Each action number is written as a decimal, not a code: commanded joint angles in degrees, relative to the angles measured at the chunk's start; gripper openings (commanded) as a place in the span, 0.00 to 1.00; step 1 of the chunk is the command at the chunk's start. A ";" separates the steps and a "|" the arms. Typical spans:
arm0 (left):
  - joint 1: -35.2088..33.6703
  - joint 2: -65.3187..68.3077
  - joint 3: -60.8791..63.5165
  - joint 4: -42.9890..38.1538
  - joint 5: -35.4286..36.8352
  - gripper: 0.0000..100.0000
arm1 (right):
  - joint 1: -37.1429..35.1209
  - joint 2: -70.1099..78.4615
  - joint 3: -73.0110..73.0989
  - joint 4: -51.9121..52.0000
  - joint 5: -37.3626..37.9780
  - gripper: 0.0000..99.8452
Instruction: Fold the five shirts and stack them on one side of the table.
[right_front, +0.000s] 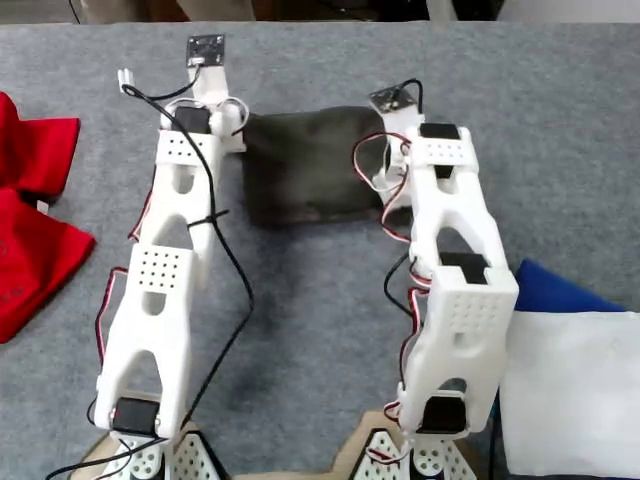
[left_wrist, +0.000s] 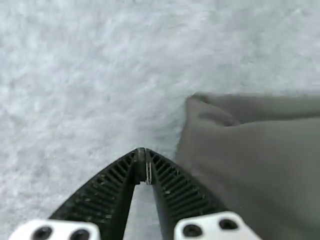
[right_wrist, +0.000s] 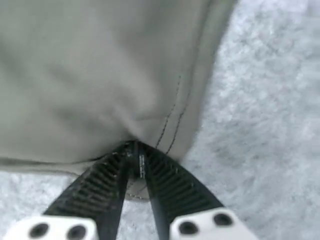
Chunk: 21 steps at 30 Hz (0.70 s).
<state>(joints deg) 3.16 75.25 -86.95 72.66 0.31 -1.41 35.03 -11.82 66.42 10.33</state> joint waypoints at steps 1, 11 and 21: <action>-0.09 -1.19 -7.30 0.44 3.08 0.02 | 0.22 -7.52 -0.04 -2.11 -3.25 0.01; -4.22 -1.10 -8.35 4.48 9.14 0.02 | -3.82 -28.79 -0.48 4.92 -4.13 0.01; -2.11 -1.10 -8.35 7.30 9.41 0.02 | -4.26 -34.86 2.59 26.29 -3.60 0.01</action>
<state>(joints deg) 0.44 75.25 -92.84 80.04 9.63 -5.54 3.74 -9.89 84.97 6.64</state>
